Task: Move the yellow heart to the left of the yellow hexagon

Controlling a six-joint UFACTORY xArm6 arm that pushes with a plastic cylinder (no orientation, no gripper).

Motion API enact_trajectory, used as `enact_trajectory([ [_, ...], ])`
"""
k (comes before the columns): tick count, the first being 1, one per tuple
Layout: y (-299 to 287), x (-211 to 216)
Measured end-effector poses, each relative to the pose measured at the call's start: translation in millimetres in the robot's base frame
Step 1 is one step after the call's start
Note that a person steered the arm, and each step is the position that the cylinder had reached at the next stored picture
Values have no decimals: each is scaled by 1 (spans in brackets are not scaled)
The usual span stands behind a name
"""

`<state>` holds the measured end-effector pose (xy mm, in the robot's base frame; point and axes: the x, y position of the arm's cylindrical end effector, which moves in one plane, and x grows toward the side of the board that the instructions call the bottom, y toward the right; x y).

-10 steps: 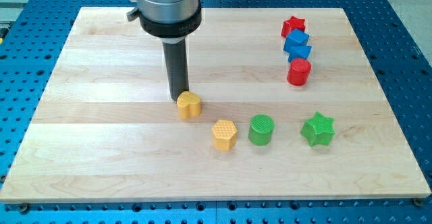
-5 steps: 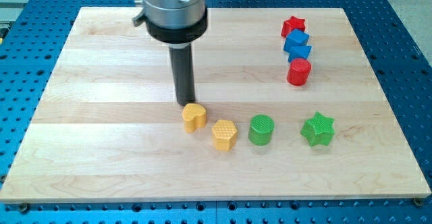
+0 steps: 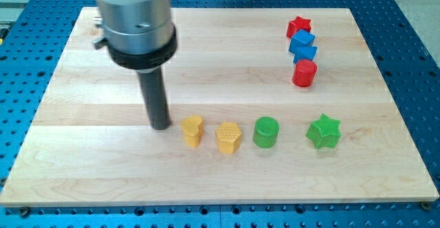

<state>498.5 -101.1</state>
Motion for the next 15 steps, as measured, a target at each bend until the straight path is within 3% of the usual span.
enact_trajectory([
  [1, 44, -24],
  [2, 69, -6],
  [5, 23, -1],
  [6, -54, 48],
  [7, -39, 118],
  [10, 30, 99],
  [15, 45, 69],
])
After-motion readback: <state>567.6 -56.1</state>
